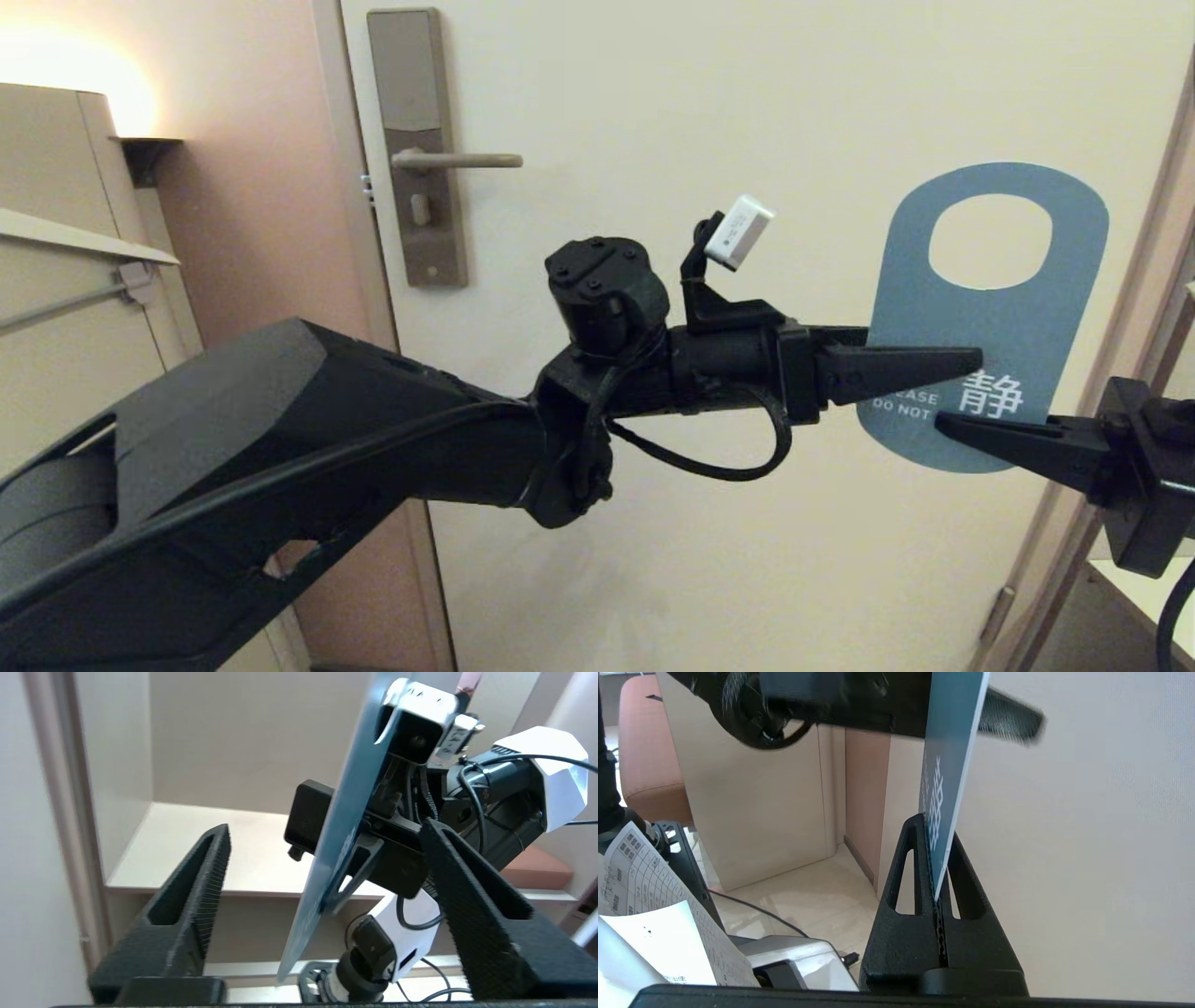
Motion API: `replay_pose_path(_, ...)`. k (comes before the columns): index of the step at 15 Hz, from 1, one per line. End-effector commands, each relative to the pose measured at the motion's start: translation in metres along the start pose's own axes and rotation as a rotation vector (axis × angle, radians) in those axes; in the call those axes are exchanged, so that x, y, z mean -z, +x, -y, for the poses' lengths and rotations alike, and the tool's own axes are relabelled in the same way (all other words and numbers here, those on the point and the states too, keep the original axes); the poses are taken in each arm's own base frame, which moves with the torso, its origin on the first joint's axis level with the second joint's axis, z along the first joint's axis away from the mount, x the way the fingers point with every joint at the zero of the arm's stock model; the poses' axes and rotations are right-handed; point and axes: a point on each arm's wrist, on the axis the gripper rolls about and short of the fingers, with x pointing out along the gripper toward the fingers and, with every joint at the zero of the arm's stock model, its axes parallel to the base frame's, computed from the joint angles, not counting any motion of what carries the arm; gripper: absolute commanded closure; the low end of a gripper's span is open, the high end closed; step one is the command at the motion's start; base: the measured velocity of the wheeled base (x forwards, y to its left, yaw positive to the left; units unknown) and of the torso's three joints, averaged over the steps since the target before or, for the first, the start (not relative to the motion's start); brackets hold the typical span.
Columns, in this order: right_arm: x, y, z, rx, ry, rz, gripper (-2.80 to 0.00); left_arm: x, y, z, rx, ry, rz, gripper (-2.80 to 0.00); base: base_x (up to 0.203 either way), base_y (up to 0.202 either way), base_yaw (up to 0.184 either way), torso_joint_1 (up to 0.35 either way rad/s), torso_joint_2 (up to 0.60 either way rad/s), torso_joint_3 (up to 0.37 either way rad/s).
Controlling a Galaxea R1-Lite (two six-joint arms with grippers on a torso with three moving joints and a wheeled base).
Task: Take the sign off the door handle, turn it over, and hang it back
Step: Hand it to the other hand
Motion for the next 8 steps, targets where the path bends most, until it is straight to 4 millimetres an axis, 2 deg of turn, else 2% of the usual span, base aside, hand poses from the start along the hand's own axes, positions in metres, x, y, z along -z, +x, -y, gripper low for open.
replay_pose_path(1,-0.001,-0.001,-0.001,-0.005,-0.006,0.005,0.0,-0.007,-0.01,0.004,-0.007,0.016,0.014,-2.8,0.0,0.0,0.0,0.0,0.0,0.0)
replay_pose_path(8,0.004,-0.004,-0.004,0.0,-0.003,0.002,0.0,-0.023,-0.037,0.022,-0.053,0.025,0.029,-2.8,0.0,0.0,0.0,0.0,0.0,0.0)
